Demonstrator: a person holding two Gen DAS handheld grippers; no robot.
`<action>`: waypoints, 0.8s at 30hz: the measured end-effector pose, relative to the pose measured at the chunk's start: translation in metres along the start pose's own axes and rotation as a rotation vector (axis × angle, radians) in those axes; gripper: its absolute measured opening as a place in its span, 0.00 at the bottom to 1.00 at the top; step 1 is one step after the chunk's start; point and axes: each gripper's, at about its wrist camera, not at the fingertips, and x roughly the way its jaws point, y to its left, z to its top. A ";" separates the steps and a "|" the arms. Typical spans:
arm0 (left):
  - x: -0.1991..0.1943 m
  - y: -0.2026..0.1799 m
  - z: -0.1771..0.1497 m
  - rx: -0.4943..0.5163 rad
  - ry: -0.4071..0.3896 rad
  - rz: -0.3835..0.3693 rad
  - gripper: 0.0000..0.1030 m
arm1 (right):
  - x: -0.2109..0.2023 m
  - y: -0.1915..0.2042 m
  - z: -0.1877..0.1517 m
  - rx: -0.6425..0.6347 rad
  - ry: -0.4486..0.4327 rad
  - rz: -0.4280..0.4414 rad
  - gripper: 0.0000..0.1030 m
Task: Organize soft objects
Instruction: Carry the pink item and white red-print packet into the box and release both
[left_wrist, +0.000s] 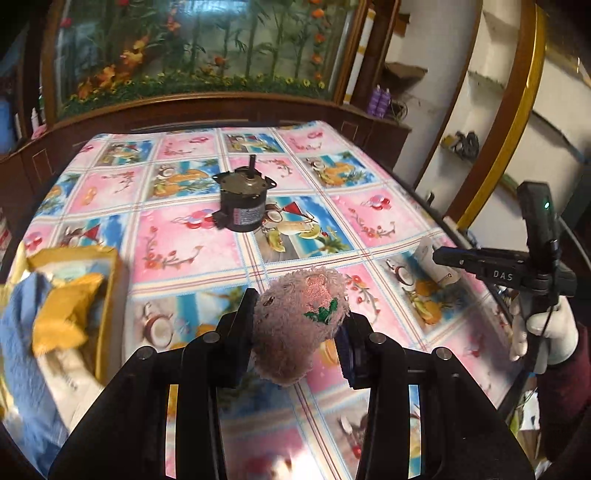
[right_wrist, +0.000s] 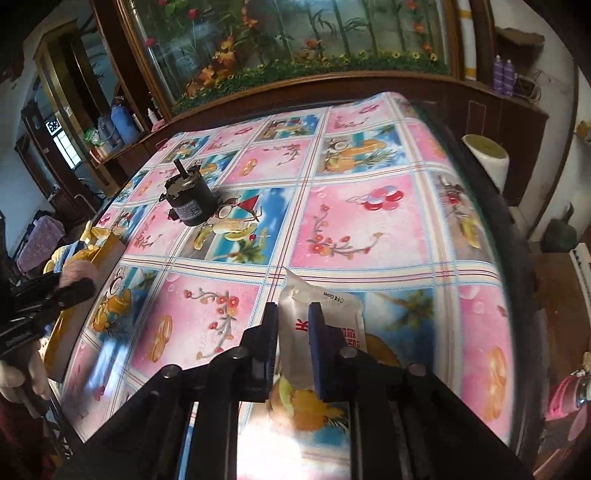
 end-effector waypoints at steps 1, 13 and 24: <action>-0.008 0.003 -0.004 -0.017 -0.011 -0.010 0.37 | -0.004 -0.002 -0.003 0.003 -0.005 -0.014 0.11; -0.051 0.011 -0.041 -0.087 -0.053 -0.074 0.37 | -0.017 -0.037 -0.037 0.106 0.006 -0.012 0.40; -0.057 0.017 -0.057 -0.131 -0.049 -0.089 0.37 | 0.014 -0.045 -0.035 -0.040 0.017 -0.291 0.74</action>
